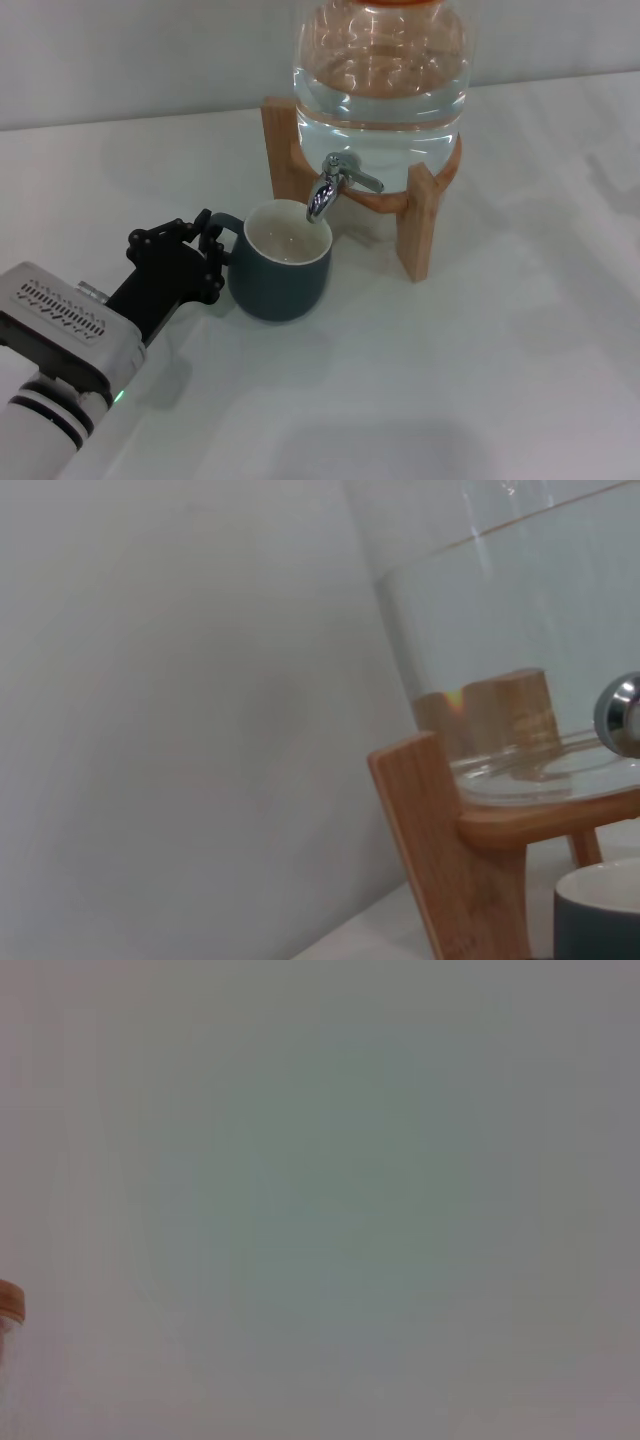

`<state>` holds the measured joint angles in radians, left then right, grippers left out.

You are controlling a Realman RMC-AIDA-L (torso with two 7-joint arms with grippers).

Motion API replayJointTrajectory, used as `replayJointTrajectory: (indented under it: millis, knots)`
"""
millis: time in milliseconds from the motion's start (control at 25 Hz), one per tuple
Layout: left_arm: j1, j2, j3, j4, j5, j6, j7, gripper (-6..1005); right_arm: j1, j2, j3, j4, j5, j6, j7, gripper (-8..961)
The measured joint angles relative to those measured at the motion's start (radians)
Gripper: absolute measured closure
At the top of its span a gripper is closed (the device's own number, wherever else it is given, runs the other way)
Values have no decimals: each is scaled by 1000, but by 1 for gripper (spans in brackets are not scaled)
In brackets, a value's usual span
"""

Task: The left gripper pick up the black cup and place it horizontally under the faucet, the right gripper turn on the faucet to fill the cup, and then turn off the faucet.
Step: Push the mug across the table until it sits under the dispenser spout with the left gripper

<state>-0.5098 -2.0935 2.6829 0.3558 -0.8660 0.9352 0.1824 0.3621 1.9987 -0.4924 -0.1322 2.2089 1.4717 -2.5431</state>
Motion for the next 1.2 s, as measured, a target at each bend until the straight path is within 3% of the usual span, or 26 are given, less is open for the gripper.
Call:
replayJointTrajectory:
  millis: [680,1200]
  knots:
    - [-20,-2,19,0,3,-35,-20,905,6,-1,0,-12,0,-14,0,113]
    - [-22,-1,24,0,15,-35,-21,822,13,-4,0,-12,0,-30,0,113]
